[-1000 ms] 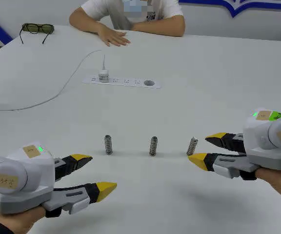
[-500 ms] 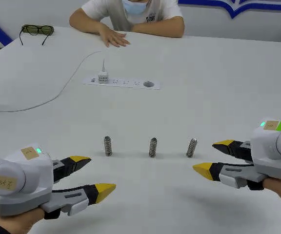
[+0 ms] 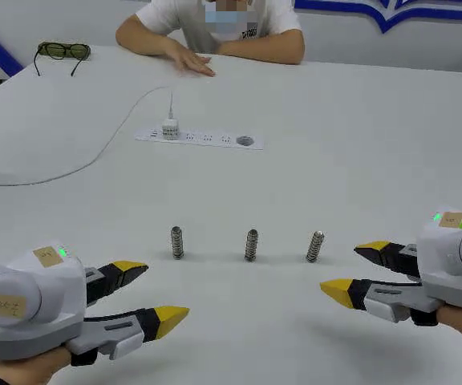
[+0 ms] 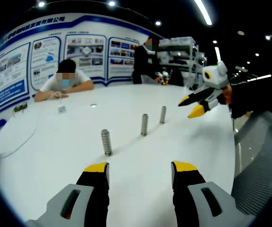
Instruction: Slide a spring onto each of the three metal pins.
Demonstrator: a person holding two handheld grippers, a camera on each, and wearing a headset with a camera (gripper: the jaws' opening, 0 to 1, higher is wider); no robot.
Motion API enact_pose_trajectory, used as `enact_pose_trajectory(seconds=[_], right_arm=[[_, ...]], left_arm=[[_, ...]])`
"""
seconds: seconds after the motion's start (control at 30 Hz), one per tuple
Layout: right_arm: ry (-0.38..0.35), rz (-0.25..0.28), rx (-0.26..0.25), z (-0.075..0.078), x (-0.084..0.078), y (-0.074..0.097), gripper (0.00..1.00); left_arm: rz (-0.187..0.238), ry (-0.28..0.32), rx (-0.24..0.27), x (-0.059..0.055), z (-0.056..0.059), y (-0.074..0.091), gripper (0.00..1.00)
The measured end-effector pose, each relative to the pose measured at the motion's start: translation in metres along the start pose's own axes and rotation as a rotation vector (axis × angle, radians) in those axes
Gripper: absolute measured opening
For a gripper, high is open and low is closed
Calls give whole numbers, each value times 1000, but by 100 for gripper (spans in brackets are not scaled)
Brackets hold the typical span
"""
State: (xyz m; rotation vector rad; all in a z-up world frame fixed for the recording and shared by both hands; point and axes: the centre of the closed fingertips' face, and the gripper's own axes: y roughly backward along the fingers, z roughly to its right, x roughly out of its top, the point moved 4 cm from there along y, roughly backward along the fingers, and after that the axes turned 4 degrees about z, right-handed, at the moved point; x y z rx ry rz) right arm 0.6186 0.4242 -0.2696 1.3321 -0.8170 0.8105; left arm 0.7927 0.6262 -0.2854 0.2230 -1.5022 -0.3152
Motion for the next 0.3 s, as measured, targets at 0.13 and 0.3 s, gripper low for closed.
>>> enact_pose_trajectory(seconds=[0.13, 0.3], right_arm=[[-2, -1, 5, -1, -1, -1, 50], [-1, 1, 9, -2, -1, -1, 50]], left_arm=[[0, 1, 2, -1, 1, 0, 54], [-1, 2, 6, -1, 1, 1, 54]])
